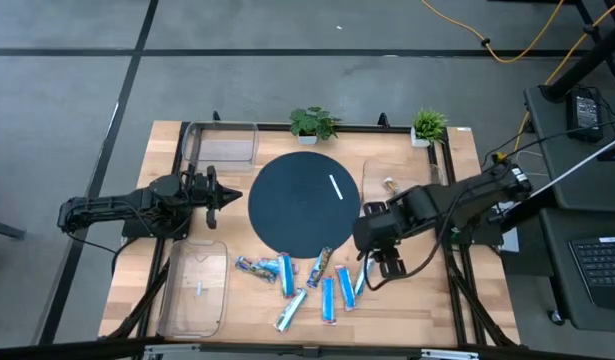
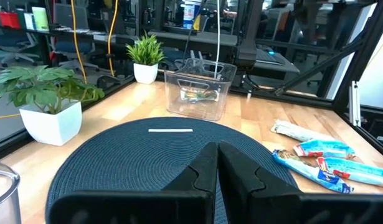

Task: Pick and place Granola Bars by type
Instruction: Put the yellow granola bar into the top right transparent bin

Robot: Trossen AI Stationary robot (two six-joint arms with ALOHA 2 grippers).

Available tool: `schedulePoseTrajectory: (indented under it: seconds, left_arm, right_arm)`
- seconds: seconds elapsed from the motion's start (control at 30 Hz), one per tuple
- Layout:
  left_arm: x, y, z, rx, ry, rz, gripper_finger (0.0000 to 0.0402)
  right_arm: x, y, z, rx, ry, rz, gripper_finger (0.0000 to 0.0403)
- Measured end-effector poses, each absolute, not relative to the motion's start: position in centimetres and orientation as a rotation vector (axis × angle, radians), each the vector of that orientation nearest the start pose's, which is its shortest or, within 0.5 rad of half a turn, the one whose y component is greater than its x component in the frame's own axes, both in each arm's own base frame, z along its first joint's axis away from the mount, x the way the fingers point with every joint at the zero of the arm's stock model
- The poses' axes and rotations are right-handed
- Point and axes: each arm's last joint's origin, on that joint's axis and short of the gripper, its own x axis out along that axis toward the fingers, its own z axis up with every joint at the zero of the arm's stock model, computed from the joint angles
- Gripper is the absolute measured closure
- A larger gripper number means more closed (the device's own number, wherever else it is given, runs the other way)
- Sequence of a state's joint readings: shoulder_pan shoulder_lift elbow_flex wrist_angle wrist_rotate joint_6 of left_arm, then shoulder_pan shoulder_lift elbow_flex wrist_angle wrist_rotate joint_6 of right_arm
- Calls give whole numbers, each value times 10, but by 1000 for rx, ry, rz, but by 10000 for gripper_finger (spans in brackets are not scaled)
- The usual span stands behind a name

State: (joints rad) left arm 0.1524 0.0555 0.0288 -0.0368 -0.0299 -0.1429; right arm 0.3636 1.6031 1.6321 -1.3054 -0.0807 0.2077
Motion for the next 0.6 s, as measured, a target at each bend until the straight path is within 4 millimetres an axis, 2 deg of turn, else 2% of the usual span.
schedulePoseTrajectory:
  seconds: [0.2, 0.33, 0.47, 0.6]
  left_arm:
    - [98, 16, 165, -146, 50, 188, 395]
    - [98, 16, 165, -146, 50, 189, 395]
    - [98, 16, 165, -146, 50, 189, 395]
    - [98, 16, 166, -146, 50, 189, 395]
  right_arm:
    - [288, 118, 327, -31, 1330, 253, 138]
    - [289, 122, 293, -43, 1369, 251, 86]
    - [282, 124, 249, -28, 1436, 214, 68]
    - [274, 122, 219, -1, 1467, 165, 71]
